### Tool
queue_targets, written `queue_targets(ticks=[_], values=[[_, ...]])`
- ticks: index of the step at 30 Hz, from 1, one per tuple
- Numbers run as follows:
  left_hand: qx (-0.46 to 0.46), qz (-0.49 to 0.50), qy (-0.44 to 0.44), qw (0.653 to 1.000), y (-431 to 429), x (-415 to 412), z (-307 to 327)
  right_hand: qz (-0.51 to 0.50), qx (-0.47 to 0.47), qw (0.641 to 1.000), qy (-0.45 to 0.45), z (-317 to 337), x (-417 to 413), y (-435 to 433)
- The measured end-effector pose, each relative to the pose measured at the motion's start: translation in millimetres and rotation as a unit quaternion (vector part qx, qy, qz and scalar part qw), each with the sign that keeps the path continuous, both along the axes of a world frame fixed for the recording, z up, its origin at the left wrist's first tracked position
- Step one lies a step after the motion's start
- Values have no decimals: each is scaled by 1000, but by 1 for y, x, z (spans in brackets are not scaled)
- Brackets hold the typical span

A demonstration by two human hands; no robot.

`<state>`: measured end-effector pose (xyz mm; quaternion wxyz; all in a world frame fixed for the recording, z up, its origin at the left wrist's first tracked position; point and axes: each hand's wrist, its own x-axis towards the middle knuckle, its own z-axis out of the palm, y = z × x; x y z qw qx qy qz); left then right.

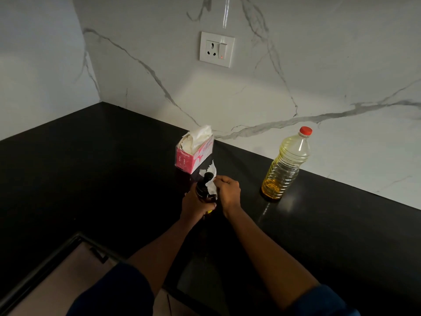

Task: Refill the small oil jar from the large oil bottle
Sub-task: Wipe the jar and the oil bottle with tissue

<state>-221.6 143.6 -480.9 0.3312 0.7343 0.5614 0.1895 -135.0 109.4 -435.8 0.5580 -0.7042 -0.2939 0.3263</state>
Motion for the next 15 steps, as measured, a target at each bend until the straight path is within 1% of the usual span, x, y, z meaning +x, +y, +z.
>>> queue_targets(ticks=[2,4,7,10,13,15], values=[[-3,0,-12,1000,1,-1,-2,-9,1,1000,4,-5,-3,-2],[3,1,-16,1000,2,-2,-6,-38,14,999,21,-12,-12,-11],[39,-4,17,999,-2,-2,-7,-69,44,996,46,-21,-25,-26],[49,30,-15,998,-11,2,-5,-85,50,995,31,-21,-28,-23],[85,79,-87,989,-20,7,-10,-97,41,994,4,-12,-25,-12],[127,49,-73,988,-25,10,-15,-88,22,996,-9,-5,-17,-6]])
